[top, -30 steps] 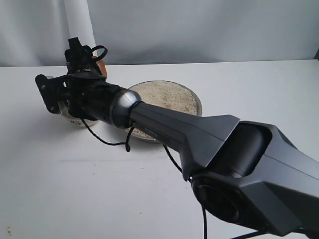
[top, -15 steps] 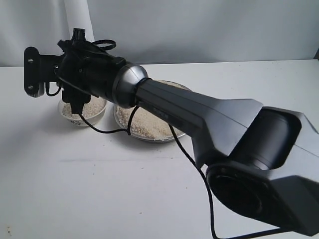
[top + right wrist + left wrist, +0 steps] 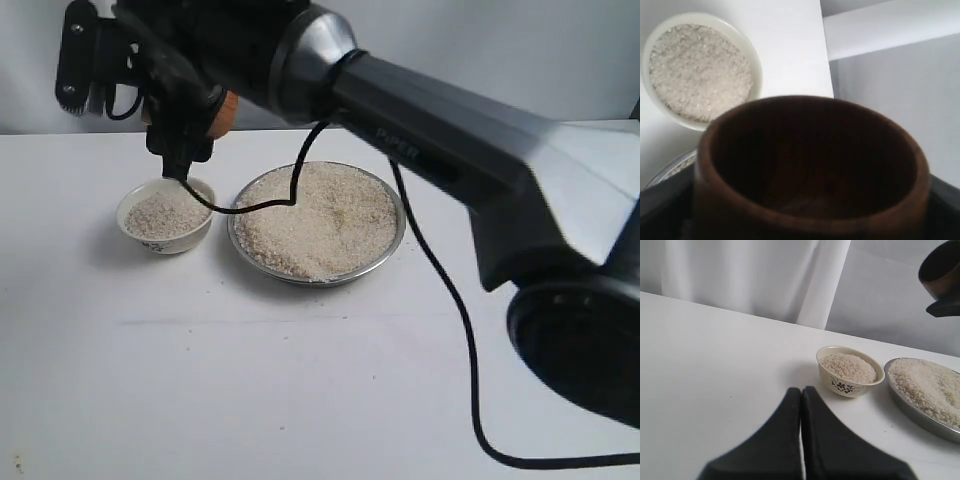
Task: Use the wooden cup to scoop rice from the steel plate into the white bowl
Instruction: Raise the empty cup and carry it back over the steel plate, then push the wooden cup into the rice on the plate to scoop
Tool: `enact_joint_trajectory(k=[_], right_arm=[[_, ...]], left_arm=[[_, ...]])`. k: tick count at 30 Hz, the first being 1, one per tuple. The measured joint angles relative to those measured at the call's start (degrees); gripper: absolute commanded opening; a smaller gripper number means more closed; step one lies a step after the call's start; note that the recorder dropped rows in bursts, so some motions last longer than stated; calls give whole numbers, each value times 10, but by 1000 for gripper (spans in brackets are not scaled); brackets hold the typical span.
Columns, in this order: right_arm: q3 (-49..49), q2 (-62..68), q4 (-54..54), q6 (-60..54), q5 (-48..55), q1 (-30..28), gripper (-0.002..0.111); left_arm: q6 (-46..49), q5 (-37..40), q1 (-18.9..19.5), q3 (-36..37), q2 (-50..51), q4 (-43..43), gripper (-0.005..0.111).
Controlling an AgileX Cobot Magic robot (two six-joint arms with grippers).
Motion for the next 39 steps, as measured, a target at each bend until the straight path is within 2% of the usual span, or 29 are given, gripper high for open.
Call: enact_joint_trajectory(k=[5,11,14,19,21,24,28,38,39], right_arm=[[114,-59,36,12,-22,-33,0],[359,-172,25,40,-211,-74,0],[467,-224,-45,118,-318,-96,0],[601,-279,-294,406,-487,-145,0],[628,-286,-372,501,-558,-162,0],[641,-286,-440,582,-617,-170,0],[642,-284,-491,608,-608,-170,0],[643,-283,-512,645,-615,-174,0],[645,-283,-556,684,-633,-176,0]], left_arm=[[0,0,0,0,0,0,0],[0,0,0,0,0,0,0],[0,0,0,0,0,0,0],[0,0,0,0,0,0,0],[0,0,0,0,0,0,0],[0,0,0,0,0,0,0],[0,0,0,0,0,0,0],[0,0,0,0,0,0,0],[0,0,0,0,0,0,0]])
